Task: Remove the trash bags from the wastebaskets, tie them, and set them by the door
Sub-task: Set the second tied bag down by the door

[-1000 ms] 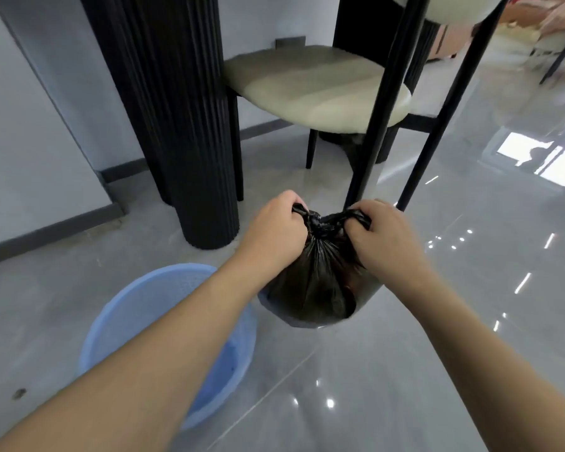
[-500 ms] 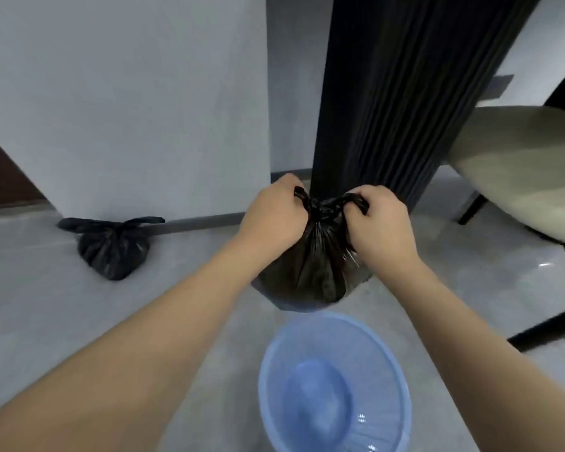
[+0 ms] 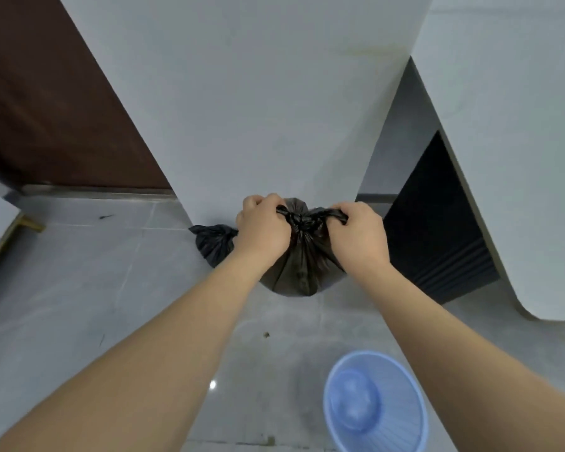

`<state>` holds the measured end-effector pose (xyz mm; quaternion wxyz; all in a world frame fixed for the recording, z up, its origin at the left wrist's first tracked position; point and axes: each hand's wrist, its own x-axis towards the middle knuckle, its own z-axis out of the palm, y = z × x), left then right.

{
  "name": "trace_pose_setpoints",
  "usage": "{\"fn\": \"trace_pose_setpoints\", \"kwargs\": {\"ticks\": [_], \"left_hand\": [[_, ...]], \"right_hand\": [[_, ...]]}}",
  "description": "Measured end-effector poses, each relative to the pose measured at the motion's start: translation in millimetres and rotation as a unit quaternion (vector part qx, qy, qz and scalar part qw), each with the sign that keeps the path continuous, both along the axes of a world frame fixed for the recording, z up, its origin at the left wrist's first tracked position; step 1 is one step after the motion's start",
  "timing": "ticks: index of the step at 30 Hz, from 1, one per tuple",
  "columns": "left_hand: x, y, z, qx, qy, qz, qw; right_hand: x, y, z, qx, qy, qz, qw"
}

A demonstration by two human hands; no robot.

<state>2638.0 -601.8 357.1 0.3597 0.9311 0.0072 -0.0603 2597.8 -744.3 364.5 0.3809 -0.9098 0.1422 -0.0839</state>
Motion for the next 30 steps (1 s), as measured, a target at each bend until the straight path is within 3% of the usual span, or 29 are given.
{"fn": "trace_pose_setpoints", "kwargs": {"ticks": [5, 12, 24, 30], "left_hand": [[23, 40, 45, -0.088, 0.096, 0.010, 0.991], [45, 68, 48, -0.096, 0.182, -0.025, 0.978], [110, 93, -112, -0.096, 0.248, -0.018, 0.964], [177, 97, -220, -0.113, 0.258, -0.010, 0.959]], "right_hand": [[21, 29, 48, -0.014, 0.081, 0.056, 0.995], [44, 44, 40, 0.043, 0.191, 0.082, 0.977], [121, 65, -109, 0.096, 0.300, 0.061, 0.947], [184, 80, -209, 0.086, 0.289, 0.017, 0.953]]}}
